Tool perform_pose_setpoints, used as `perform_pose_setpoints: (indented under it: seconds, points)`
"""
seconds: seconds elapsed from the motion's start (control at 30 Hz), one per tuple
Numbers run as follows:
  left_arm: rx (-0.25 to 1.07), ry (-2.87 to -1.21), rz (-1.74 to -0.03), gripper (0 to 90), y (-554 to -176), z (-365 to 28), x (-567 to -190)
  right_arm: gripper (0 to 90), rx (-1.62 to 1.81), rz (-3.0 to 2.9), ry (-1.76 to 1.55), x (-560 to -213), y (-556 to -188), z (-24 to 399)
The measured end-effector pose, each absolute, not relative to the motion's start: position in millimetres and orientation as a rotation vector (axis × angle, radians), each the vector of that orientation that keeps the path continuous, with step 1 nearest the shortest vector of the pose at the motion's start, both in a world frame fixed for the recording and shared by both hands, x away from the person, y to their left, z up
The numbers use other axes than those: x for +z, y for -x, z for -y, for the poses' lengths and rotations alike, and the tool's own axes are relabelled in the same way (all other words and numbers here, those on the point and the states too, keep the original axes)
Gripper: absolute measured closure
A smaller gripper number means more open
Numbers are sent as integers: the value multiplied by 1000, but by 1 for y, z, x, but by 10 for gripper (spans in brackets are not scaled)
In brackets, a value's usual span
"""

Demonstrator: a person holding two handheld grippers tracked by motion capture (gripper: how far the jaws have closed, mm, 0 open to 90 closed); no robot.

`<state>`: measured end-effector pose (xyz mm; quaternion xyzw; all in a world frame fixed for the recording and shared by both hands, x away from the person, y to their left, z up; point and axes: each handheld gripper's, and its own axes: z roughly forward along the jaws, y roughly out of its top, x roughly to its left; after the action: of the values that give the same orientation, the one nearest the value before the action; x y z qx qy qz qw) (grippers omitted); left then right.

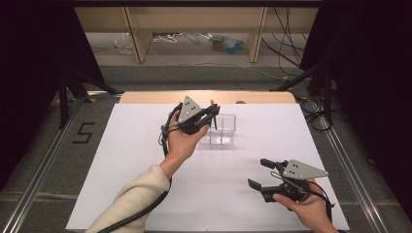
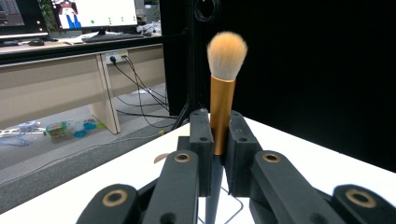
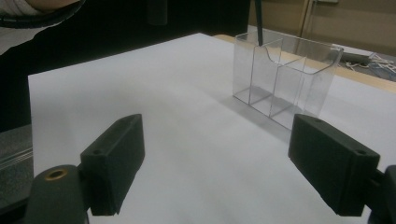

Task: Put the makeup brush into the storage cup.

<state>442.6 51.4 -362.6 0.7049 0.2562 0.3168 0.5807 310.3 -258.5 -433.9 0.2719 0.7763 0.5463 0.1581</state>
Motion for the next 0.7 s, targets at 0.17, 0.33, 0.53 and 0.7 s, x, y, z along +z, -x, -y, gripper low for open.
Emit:
perform_pose_setpoints:
  seconds: [0.17,0.33,0.53,0.7]
  points:
    - [740,-1644,-601,835,-443,-50,-361,196,1588,-2213,-783,-435,-311,257]
    - [742,-1639,-605,835,-445,-49,-359,195,1599,-2195,-750,-436,-312,257]
    - [743,-1642,-605,835,-445,-48,-358,195,1583,-2203,-752,-436,-312,258]
    - [745,-1644,-608,834,-447,-47,-357,196,1584,-2217,-775,-436,-311,258]
